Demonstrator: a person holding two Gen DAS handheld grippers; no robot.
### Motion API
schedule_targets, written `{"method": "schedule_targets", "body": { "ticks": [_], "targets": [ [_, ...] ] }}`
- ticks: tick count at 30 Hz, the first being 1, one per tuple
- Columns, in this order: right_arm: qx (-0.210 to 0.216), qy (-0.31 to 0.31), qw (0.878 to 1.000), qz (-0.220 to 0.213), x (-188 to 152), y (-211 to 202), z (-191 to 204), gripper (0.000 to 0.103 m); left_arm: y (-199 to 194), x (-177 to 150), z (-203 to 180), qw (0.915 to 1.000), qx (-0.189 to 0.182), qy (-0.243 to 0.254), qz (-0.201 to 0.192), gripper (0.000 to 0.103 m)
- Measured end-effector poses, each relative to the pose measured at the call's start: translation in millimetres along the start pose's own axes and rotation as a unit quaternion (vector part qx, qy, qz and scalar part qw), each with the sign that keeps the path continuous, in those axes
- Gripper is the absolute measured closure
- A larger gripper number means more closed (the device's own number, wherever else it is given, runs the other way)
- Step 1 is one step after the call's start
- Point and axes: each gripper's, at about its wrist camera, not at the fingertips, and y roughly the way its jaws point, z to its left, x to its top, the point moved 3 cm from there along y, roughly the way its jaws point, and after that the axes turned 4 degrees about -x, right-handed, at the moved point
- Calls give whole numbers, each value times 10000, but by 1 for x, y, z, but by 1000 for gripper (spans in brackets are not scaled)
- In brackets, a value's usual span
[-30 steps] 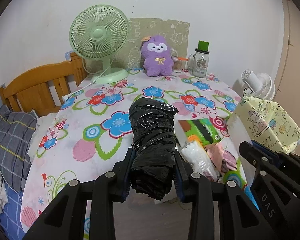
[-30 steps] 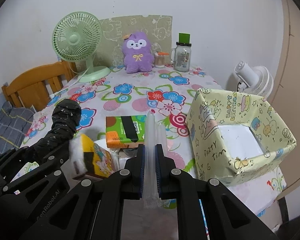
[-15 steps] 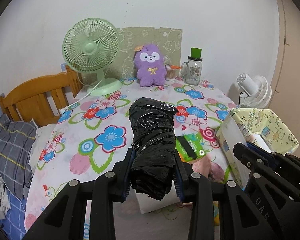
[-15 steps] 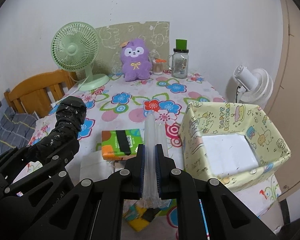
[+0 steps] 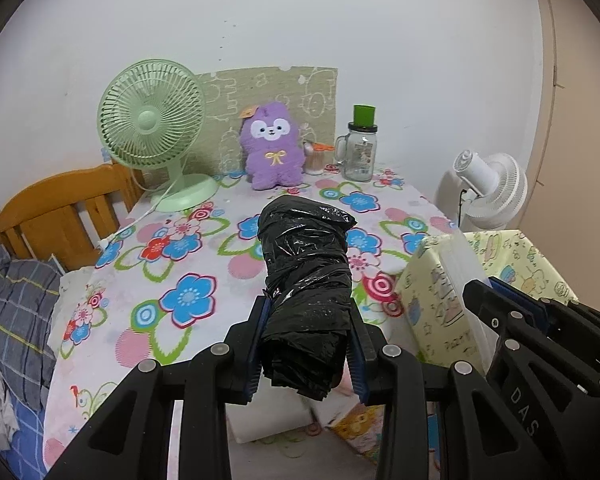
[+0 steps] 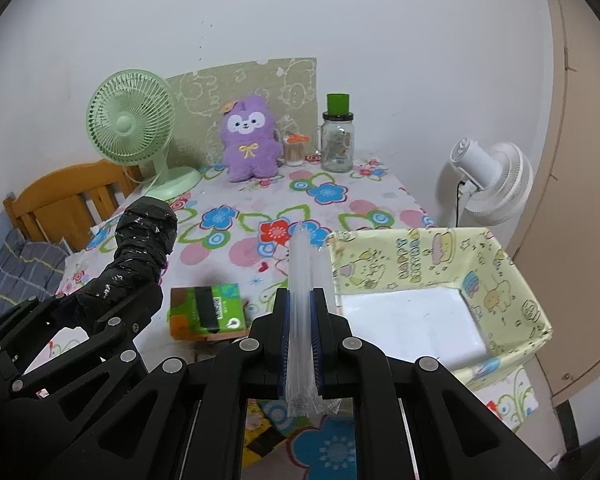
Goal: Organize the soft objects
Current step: 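Carry the black bundle into the gift box with the left tool while the right drops the straws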
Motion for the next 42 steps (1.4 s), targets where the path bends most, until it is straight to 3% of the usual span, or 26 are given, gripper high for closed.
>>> {"method": "schedule_targets", "body": {
  "ticks": [18, 42],
  "targets": [
    [-176, 90, 9996, -184, 9, -12, -55, 90, -1, 15, -53, 9991, -281, 212, -214, 67],
    [-628, 581, 9963, -70, 4, 6, -126, 90, 35, 13, -122, 9942, -821, 695, 52, 67]
  ]
}}
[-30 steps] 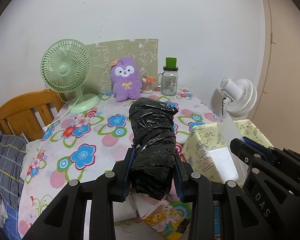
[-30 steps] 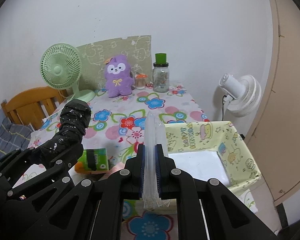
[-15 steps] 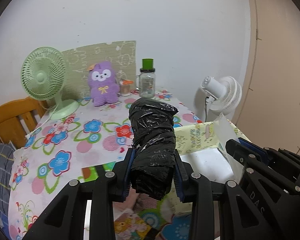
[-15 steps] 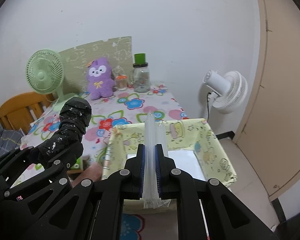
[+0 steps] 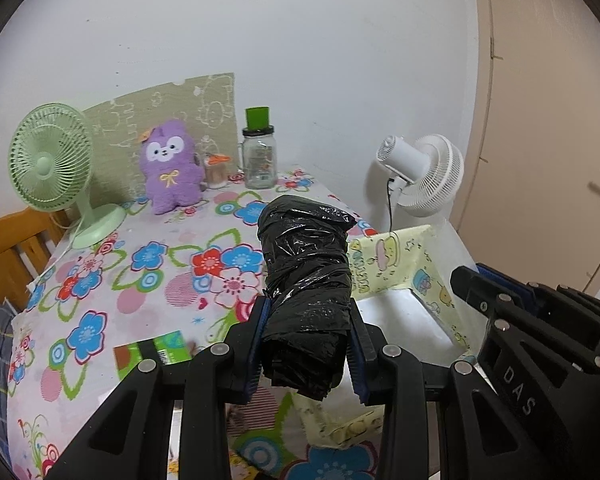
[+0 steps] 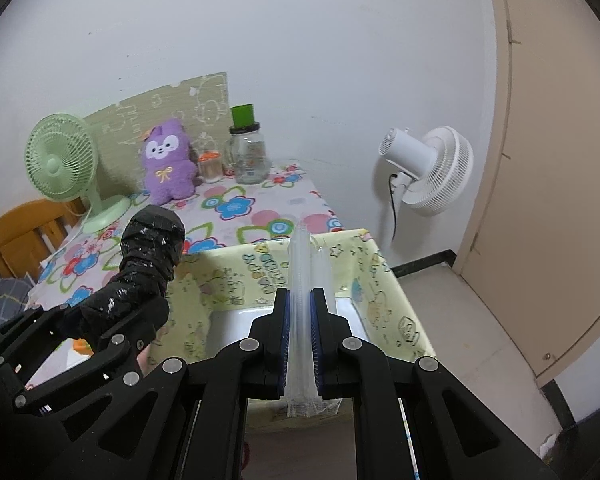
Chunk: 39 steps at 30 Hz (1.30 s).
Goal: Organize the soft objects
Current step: 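Carry the black bundle into the gift box with the left tool while the right drops the straws, then open both tools and withdraw them from the gift box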
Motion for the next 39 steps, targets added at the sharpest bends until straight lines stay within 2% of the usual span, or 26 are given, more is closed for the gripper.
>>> {"method": "schedule_targets", "body": {
  "ticks": [10, 13, 15, 16, 17, 18, 24, 27, 28, 29, 31, 39],
  "targets": [
    [-140, 108, 9998, 75, -1, 13, -14, 91, 25, -3, -13, 9995, -124, 119, 270, 67],
    [-133, 101, 9998, 135, -2, 18, -15, 91, 30, -4, -15, 9993, -142, 160, 322, 64],
    [-76, 105, 9998, 176, -3, 20, -16, 91, 32, -4, -16, 9992, -86, 212, 323, 59],
    [-62, 112, 9998, 176, -2, 20, -16, 91, 32, -4, -17, 9991, -86, 231, 334, 52],
    [-62, 115, 9998, 171, -2, 21, -16, 91, 33, -4, -16, 9991, -97, 234, 341, 39],
    [-61, 107, 9998, 172, -1, 22, -15, 91, 32, -4, -16, 9992, -102, 221, 327, 34],
    [32, 181, 9993, 329, 0, 33, -14, 88, 33, -2, -13, 9992, -110, 197, 326, 19],
    [11, 200, 9987, 479, -2, 39, -14, 71, 36, -2, -11, 9991, -75, 194, 381, 16],
    [-1, 251, 9985, 481, -2, 39, -15, 60, 37, -3, -11, 9990, -49, 193, 401, 15],
    [-2, 271, 9985, 472, -3, 39, -16, 44, 38, -3, -10, 9990, -51, 184, 408, 14],
    [-27, 287, 9989, 370, -3, 37, -17, 31, 37, -4, -7, 9990, -98, 139, 416, 13],
    [-110, 196, 9993, 296, -2, 29, -11, 26, 29, -4, -2, 9993, -42, 94, 363, 11]
  ]
}}
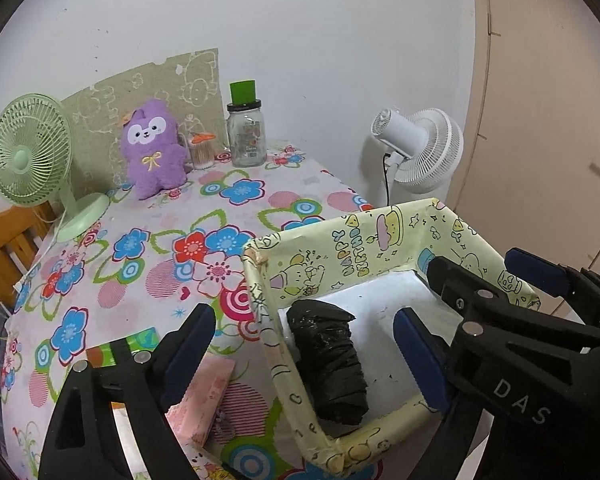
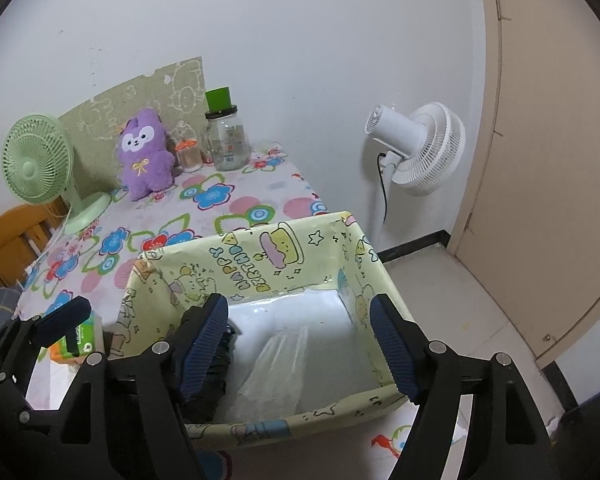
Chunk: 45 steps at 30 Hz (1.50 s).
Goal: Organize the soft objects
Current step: 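Open both tools and withdraw them from the gift box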
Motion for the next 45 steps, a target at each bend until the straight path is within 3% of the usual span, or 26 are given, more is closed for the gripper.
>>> {"method": "schedule_targets", "body": {
  "ticks": [15, 37, 45],
  "targets": [
    [57, -74, 9998, -192, -5, -29, 22, 23, -30, -8, 18, 9997, 77, -90, -196, 8],
    [-8, -262, 9977, -621, -14, -67, 57, 3, -68, -24, 48, 9985, 186, -200, -466, 1],
    [81, -242, 9973, -690, -21, -77, 69, 1, -81, -32, 57, 9978, 250, -251, -569, 0]
  ]
}}
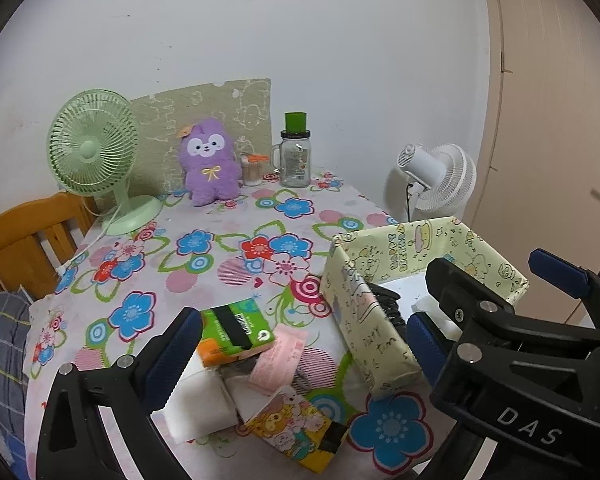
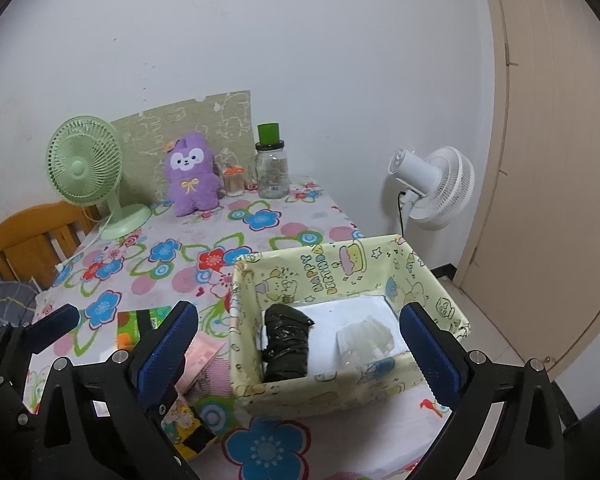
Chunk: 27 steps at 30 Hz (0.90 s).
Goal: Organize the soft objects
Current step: 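Open both tools and withdraw them from the gift box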
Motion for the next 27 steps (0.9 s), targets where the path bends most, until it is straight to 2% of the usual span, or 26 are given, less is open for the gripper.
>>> {"method": "schedule_targets", "body": {
  "ticks": [27],
  "targets": [
    [341, -364, 9987, -99, -35, -19, 51, 1, -21, -42, 43, 9991, 333, -270, 10, 0]
  ]
}}
